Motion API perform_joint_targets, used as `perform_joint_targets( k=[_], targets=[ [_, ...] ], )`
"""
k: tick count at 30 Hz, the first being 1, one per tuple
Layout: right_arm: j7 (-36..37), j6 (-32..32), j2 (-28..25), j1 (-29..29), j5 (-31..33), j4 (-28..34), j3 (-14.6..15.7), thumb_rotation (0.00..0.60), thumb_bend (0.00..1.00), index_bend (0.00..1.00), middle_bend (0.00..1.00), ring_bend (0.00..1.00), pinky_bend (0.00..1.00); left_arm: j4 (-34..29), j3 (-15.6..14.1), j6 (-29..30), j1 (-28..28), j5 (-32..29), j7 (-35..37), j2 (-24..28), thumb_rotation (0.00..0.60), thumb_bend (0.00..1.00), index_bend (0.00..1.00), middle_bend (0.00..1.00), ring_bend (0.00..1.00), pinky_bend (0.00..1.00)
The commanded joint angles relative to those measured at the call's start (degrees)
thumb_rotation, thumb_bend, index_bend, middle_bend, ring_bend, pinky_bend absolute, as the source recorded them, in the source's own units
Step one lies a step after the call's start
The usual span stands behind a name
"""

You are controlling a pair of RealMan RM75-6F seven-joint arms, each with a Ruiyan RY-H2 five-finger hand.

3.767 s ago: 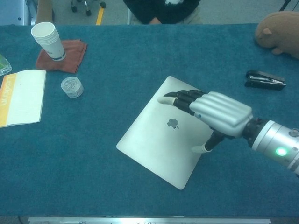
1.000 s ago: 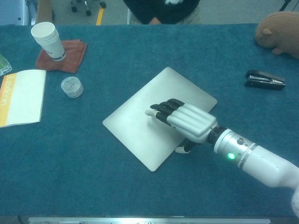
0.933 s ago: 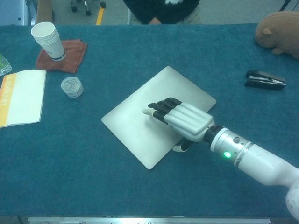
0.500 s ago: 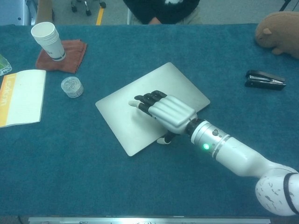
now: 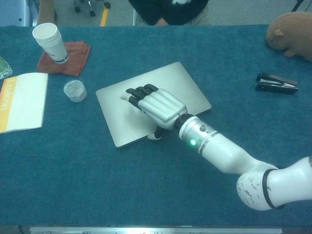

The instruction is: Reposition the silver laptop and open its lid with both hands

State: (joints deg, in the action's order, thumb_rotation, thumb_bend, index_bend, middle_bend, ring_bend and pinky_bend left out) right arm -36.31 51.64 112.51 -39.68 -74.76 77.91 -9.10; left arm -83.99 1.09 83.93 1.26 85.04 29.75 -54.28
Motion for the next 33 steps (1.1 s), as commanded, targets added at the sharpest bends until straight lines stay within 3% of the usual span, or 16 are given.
perform_joint_targets(
  k=[1,23,33],
  targets=[
    [-0.73,-0.03,1.29,-1.06,0.98,-1.33,-1.05,0.600,0.13,0.00,0.02,0.00,0.06,0.18,0.03,-0.11,0.11,0.06,0.13,-0.08,0.600,0.38,0.13,0.09,0.02,0.07],
    [-4.51,-0.15,9.68,-9.41,8.04,-10.81,-8.34,0.600,0.13,0.00,0.02,0.00,0.06,0.25,0.13,0.35,0.02,0.43,0.56,0.07,0.600,0.38,0.13,0.09,0.02,0.07],
    [-2.80,0.73,3.72,-8.44,7.26,-3.32,-6.03,0.600,0.13,0.00,0.02,0.00,0.06,-0.05,0.02,0.49,-0.03,0.68,0.39,0.38,0.600,0.38,0.13,0.09,0.02,0.07]
  ],
)
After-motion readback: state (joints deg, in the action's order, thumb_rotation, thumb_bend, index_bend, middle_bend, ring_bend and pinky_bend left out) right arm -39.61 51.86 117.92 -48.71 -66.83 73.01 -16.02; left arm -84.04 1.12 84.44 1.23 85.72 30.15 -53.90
